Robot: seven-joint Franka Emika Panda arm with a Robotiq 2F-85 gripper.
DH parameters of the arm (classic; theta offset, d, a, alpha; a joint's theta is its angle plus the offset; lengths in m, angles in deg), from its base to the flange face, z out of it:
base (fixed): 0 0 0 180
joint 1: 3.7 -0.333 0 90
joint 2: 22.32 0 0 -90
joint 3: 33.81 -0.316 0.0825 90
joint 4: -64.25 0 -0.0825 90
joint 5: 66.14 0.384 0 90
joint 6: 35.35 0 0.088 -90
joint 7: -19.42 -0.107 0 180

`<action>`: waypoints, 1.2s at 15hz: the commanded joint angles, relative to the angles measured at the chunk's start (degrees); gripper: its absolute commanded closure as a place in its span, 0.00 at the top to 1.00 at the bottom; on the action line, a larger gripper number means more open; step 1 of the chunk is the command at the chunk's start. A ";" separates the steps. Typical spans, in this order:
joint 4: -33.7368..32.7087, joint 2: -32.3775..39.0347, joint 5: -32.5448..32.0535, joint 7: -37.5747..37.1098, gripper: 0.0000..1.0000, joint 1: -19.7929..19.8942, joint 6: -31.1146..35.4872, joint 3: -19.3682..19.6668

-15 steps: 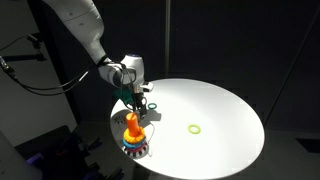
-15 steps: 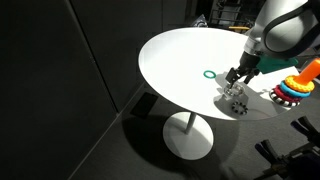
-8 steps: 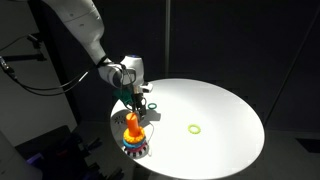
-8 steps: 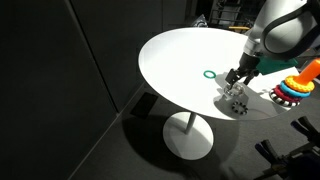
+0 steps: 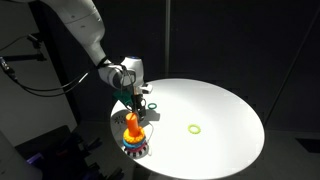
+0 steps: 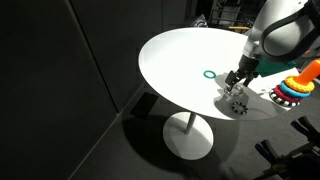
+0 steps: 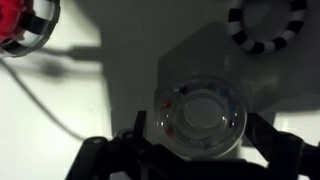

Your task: Place the clear ring on the stack

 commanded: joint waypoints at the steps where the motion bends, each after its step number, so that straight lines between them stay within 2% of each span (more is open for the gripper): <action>1: -1.04 1.17 -1.45 -1.29 1.00 -0.83 1.15 0.71; 7: -1.61 2.49 -1.48 -1.45 1.00 -1.34 2.87 1.05; 8: -1.69 2.68 -1.42 -1.47 0.75 -1.38 3.07 1.10; 10: -2.04 2.85 -1.51 -1.74 0.70 -1.62 3.13 1.42; 18: -1.31 -3.63 -3.82 -3.08 0.70 -3.40 -0.37 3.60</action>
